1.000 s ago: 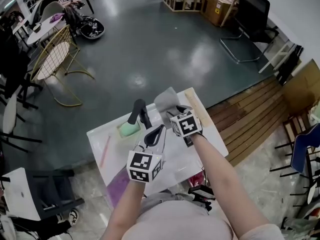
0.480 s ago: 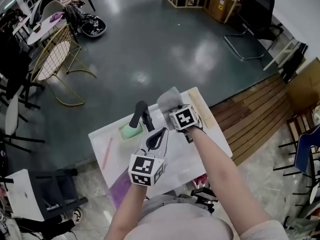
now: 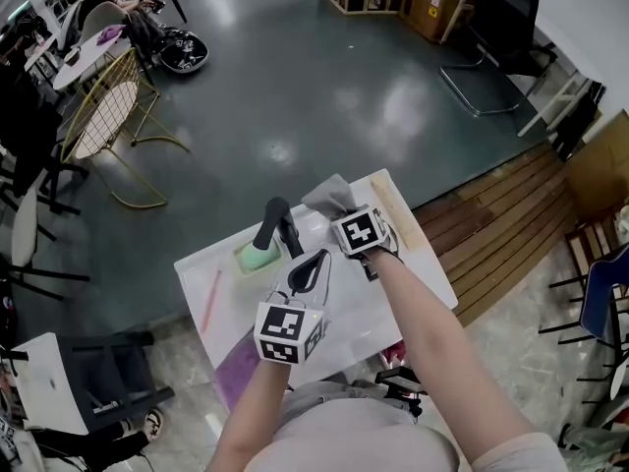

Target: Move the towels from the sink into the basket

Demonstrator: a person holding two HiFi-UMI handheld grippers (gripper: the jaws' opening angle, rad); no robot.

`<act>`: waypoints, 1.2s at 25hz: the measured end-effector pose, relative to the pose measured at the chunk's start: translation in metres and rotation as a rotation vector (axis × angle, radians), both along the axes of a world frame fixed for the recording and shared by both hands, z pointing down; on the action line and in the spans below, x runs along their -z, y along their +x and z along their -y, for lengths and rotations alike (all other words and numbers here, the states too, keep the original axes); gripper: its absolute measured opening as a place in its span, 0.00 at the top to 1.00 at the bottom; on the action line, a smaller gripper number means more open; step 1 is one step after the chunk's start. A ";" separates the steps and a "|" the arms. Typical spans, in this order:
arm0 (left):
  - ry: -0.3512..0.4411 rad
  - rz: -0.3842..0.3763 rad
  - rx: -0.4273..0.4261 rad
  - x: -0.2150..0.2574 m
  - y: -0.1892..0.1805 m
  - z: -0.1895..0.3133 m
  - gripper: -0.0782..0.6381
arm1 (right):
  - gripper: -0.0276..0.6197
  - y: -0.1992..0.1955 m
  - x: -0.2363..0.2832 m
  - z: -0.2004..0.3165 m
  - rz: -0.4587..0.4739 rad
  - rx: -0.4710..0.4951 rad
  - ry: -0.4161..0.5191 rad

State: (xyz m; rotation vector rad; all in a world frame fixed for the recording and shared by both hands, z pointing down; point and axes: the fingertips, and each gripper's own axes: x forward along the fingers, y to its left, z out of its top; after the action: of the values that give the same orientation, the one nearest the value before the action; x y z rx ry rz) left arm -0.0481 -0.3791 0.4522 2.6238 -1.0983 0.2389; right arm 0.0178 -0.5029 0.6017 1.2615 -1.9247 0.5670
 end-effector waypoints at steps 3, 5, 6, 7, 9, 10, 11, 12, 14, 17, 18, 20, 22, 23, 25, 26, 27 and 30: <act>0.001 0.005 0.002 0.000 -0.001 -0.002 0.89 | 0.91 0.001 -0.004 -0.007 0.009 -0.014 -0.038; 0.003 0.010 0.001 0.000 -0.002 -0.003 0.89 | 0.91 0.003 -0.002 -0.009 0.012 -0.020 -0.037; 0.003 0.011 0.002 0.001 -0.003 -0.003 0.88 | 0.91 0.004 0.000 -0.009 0.017 -0.022 -0.029; 0.003 0.011 0.002 0.001 -0.003 -0.003 0.89 | 0.91 0.005 0.003 -0.009 0.024 -0.023 -0.018; 0.003 0.009 0.002 0.002 -0.002 -0.003 0.89 | 0.91 0.006 0.011 -0.008 0.043 -0.022 0.017; 0.004 0.008 0.002 0.002 -0.001 -0.004 0.88 | 0.91 0.007 0.015 -0.009 0.053 -0.027 0.028; 0.006 0.008 0.002 0.003 -0.001 -0.005 0.88 | 0.91 0.009 0.019 -0.011 0.062 -0.035 0.032; 0.007 0.007 0.000 0.004 0.000 -0.005 0.89 | 0.91 0.010 0.022 -0.012 0.068 -0.040 0.035; 0.010 0.007 -0.003 0.005 0.001 -0.007 0.88 | 0.91 0.012 0.029 -0.014 0.087 -0.036 0.048; 0.011 0.003 -0.011 0.007 0.004 -0.009 0.89 | 0.91 0.013 0.037 -0.019 0.120 -0.030 0.067; 0.014 0.002 -0.014 0.008 0.005 -0.010 0.88 | 0.91 0.014 0.039 -0.021 0.126 -0.028 0.072; 0.019 -0.001 -0.020 0.011 0.007 -0.011 0.88 | 0.91 0.015 0.043 -0.025 0.132 -0.026 0.080; 0.024 -0.005 -0.026 0.013 0.009 -0.014 0.88 | 0.91 0.017 0.046 -0.029 0.137 -0.030 0.088; 0.026 -0.008 -0.028 0.013 0.010 -0.015 0.89 | 0.91 0.018 0.048 -0.031 0.141 -0.032 0.093; 0.025 -0.012 -0.032 0.013 0.012 -0.018 0.89 | 0.91 0.020 0.051 -0.036 0.150 -0.035 0.101; 0.024 -0.013 -0.033 0.013 0.012 -0.020 0.88 | 0.91 0.020 0.053 -0.039 0.155 -0.036 0.104; 0.022 -0.014 -0.034 0.013 0.013 -0.022 0.89 | 0.91 0.021 0.054 -0.042 0.158 -0.037 0.106; 0.021 -0.018 -0.039 0.015 0.014 -0.028 0.89 | 0.91 0.024 0.060 -0.051 0.157 -0.045 0.114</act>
State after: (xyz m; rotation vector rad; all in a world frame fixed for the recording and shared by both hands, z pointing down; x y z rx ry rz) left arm -0.0344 -0.3509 0.4373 2.6629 -1.0506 0.2126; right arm 0.0417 -0.4515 0.5421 1.3710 -2.0878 0.6018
